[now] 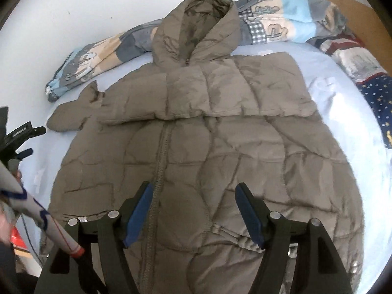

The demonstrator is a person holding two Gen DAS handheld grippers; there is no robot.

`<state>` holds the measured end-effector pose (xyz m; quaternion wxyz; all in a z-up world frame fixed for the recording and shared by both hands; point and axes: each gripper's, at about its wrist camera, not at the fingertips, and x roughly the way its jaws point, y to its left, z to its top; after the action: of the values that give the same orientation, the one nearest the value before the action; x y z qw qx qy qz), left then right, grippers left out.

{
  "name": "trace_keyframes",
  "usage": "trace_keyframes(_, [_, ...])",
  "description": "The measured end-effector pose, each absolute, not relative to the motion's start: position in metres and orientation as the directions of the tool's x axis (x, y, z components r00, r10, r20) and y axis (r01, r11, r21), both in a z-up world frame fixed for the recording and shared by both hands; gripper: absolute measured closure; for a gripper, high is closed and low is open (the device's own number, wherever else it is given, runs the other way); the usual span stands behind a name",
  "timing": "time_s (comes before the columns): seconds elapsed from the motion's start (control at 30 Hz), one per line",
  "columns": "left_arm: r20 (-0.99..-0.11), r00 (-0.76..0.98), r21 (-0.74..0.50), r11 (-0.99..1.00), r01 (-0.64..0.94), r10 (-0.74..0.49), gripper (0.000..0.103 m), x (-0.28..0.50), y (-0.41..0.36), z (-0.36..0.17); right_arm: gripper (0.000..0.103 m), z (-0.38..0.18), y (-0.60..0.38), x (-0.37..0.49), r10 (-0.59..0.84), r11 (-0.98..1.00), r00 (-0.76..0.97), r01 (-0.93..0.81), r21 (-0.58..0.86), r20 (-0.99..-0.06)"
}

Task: Fold large clothes
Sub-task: 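Move the left tool to the other sleeve cuff, then grasp the other sleeve cuff with the left tool and lift it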

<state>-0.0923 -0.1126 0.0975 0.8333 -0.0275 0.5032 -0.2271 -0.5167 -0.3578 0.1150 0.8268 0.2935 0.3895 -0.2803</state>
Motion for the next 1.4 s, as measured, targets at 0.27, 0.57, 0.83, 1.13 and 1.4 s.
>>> trace_keyframes(0.27, [-0.766, 0.335, -0.560, 0.825, 0.072, -0.549, 0.021, 0.054, -0.040, 0.062, 0.029, 0.120, -0.358, -0.510, -0.221, 0.687, 0.550, 0.674, 0.272, -0.805])
trace_keyframes(0.57, [-0.644, 0.352, -0.745, 0.661, -0.089, -0.679, 0.035, 0.132, -0.010, 0.008, 0.029, 0.113, -0.361, -0.504, -0.201, 0.676, 0.545, 0.678, 0.287, -0.814])
trace_keyframes(0.83, [-0.614, 0.401, -0.753, 0.657, -0.038, -0.680, 0.035, 0.157, -0.046, -0.001, 0.029, 0.105, -0.360, -0.495, -0.228, 0.684, 0.525, 0.686, 0.249, -0.820])
trace_keyframes(1.13, [-0.636, 0.428, -0.701, 0.713, 0.026, -0.642, 0.086, 0.144, -0.044, 0.021, 0.029, 0.103, -0.364, -0.493, -0.240, 0.674, 0.518, 0.698, 0.243, -0.821])
trace_keyframes(1.4, [-0.594, 0.452, -0.689, 0.711, 0.142, -0.666, 0.087, 0.098, -0.034, 0.107, 0.029, 0.120, -0.375, -0.510, -0.299, 0.614, 0.524, 0.745, 0.260, -0.797])
